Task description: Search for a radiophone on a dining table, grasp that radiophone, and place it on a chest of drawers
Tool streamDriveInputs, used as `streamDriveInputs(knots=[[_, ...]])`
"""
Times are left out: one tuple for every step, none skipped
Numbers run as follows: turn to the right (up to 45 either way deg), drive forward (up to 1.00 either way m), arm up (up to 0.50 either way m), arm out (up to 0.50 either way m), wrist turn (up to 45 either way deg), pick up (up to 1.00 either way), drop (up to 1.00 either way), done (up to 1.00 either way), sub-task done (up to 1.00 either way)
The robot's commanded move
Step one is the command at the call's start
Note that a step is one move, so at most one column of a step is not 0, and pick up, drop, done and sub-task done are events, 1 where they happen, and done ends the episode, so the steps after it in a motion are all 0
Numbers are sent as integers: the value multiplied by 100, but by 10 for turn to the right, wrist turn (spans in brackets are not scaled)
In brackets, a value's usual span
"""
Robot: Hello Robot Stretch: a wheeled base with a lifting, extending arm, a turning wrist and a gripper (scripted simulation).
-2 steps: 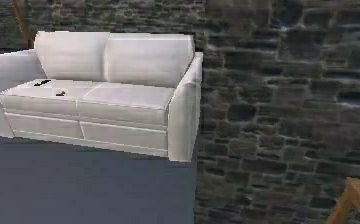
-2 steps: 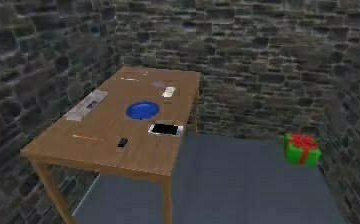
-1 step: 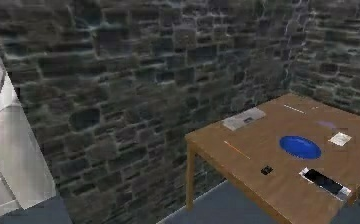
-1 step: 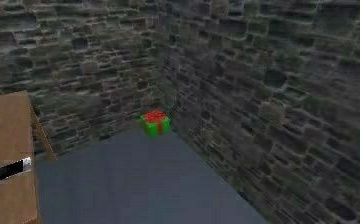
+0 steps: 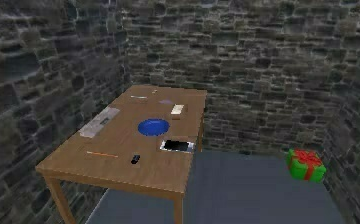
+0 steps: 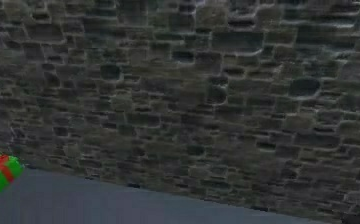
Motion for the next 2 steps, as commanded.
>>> streamDriveInputs(knots=[[150,0,0,0,0,0,0,0,0],[0,45,0,0,0,0,0,0,0]])
